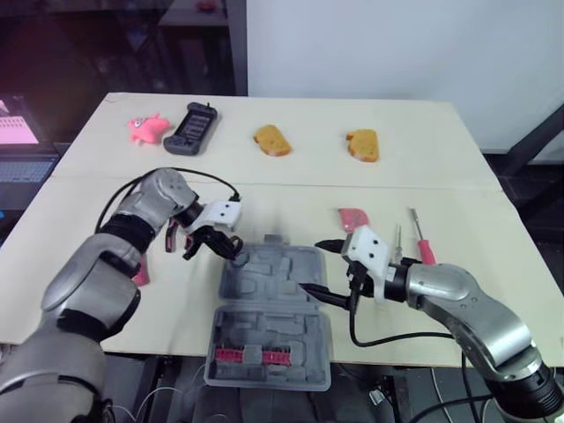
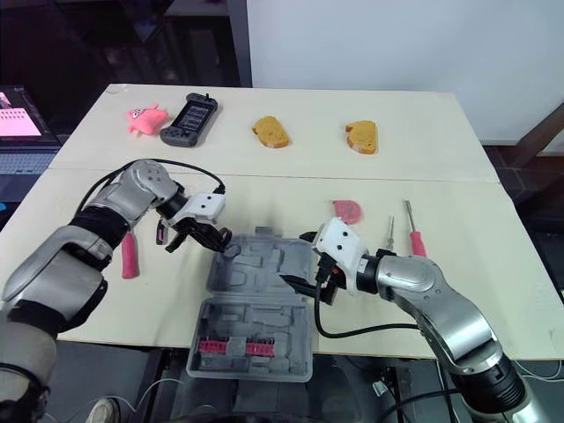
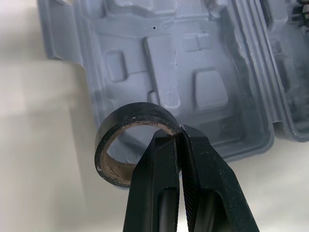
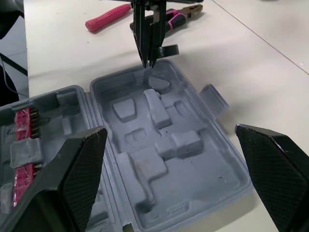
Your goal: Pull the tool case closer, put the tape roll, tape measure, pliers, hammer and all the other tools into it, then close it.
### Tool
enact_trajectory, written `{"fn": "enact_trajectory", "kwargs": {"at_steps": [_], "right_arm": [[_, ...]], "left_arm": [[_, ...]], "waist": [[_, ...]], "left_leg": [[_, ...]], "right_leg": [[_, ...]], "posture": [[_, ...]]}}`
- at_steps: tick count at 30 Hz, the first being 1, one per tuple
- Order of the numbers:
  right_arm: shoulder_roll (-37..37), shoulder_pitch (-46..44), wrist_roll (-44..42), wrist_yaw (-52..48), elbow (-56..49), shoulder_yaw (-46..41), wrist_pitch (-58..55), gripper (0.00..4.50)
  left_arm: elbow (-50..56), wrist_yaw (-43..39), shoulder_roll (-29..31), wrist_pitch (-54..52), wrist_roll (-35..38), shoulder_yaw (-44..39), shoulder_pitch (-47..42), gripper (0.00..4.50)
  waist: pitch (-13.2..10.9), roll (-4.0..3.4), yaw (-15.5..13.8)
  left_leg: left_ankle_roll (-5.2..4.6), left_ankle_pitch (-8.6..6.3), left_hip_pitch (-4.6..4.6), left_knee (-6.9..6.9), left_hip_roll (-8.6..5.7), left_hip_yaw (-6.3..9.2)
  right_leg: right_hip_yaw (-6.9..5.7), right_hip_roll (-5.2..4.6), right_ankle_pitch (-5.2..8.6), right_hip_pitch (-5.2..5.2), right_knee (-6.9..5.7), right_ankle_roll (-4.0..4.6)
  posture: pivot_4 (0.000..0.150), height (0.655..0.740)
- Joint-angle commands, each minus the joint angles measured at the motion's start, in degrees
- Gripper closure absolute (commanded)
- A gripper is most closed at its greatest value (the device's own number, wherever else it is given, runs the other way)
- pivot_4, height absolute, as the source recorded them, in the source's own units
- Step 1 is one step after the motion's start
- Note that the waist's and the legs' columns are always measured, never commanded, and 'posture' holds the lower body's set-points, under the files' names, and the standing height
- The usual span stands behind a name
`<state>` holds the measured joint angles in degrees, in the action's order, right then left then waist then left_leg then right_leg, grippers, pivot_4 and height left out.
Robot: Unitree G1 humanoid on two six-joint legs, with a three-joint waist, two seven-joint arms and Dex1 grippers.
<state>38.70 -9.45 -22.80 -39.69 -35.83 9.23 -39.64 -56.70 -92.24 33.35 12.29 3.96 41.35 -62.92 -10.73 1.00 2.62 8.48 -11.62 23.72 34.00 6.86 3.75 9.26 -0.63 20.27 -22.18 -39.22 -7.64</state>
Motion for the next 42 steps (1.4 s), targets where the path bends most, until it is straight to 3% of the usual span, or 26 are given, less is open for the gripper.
{"fn": "enact_trajectory", "kwargs": {"at_steps": [1, 33, 36, 39, 42], "right_arm": [[-0.6, 0.8, -0.7, 1.1, -3.5, -0.9, -0.3, 0.0], [-1.4, 2.1, -1.6, 3.5, -5.5, -1.8, -2.3, 0.0], [-1.4, 1.9, -1.6, 3.5, -5.4, -1.7, -2.2, 0.0], [-1.4, 1.9, -1.6, 3.5, -5.4, -1.8, -2.2, 0.0], [-1.4, 1.9, -1.6, 3.5, -5.4, -1.8, -2.2, 0.0]], "left_arm": [[-2.0, -0.3, -0.5, 2.5, -1.0, 0.6, -1.7, 4.43], [-5.5, -0.3, -3.9, 7.0, -4.6, 0.0, -0.7, 4.43], [-5.7, -0.3, -4.1, 7.6, -5.4, -1.0, -0.7, 3.4], [-5.0, -0.3, -3.8, 7.6, -5.1, -2.0, -0.9, 1.98], [-3.8, -0.3, -3.3, 7.2, -4.1, -2.2, -1.1, 1.98]], "waist": [[0.0, 0.0, -0.1], [0.0, 0.01, -0.1], [0.0, 0.01, -0.1], [0.0, 0.01, -0.1], [0.0, 0.01, -0.1]], "left_leg": [[-0.01, 0.0, 0.01, 0.0, 0.0, 0.0], [-0.01, -0.01, 0.09, 0.08, 0.0, 0.06], [-0.01, -0.01, 0.09, 0.08, 0.0, 0.06], [-0.01, -0.01, 0.09, 0.09, 0.0, 0.07], [-0.01, 0.0, 0.09, 0.09, 0.0, 0.07]], "right_leg": [[0.0, 0.0, 0.0, 0.0, 0.0, 0.0], [-0.06, 0.0, 0.0, 0.02, 0.0, -0.01], [-0.07, 0.0, 0.0, 0.02, 0.0, -0.01], [-0.07, 0.0, 0.0, 0.03, 0.0, -0.01], [-0.08, 0.0, 0.0, 0.03, 0.0, -0.01]], "posture": [[0.15, 0.7395], [0.15, 0.7395], [0.15, 0.7395], [0.15, 0.7395], [0.15, 0.7395]]}}
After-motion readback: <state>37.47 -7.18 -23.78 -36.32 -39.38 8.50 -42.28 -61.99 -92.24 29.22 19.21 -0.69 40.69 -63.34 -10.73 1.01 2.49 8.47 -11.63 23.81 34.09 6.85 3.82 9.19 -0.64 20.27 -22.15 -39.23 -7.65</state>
